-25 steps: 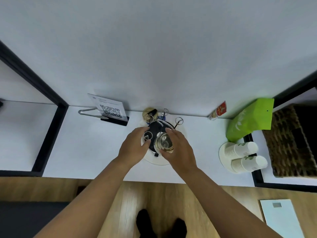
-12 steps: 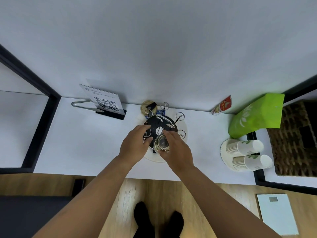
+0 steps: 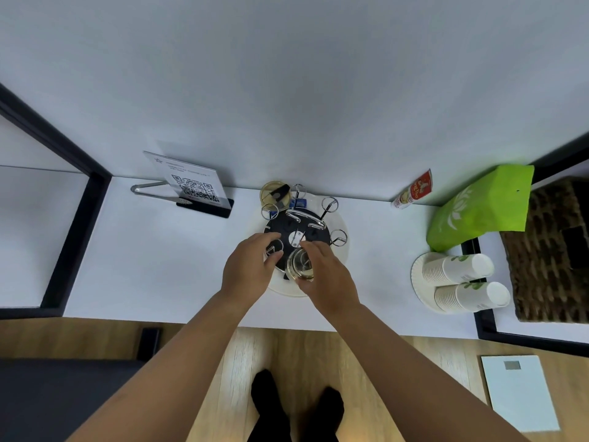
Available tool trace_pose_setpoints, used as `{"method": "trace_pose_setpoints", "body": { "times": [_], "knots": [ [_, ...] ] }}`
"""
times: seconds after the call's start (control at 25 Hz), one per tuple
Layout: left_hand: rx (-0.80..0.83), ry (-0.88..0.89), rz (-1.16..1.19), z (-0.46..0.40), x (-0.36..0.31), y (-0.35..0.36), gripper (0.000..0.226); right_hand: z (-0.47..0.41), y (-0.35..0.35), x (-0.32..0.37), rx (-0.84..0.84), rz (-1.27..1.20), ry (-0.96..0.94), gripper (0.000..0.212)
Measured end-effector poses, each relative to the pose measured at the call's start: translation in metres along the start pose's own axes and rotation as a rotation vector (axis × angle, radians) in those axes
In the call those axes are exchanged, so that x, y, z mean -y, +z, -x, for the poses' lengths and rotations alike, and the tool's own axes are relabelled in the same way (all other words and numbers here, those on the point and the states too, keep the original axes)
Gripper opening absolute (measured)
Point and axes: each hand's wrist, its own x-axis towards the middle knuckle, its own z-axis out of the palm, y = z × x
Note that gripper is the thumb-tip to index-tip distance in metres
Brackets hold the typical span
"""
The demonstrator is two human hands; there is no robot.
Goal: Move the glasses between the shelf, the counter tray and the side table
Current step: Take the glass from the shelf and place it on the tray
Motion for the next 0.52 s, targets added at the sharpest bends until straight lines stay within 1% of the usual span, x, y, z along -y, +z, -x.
{"method": "trace_pose_setpoints", "body": {
  "times": [0.28,0.52],
  "knots": [
    [-0.016,-0.008,0.008,0.005,0.0,0.007,0.04,-0.006,-0.003,-0.008,-0.023,-0.014,0.017,0.076],
    [0.016,-0.028,0.049,0.01,0.0,0.013,0.043,-0.002,-0.006,-0.014,0.012,-0.121,0.096,0.092]
  ]
}}
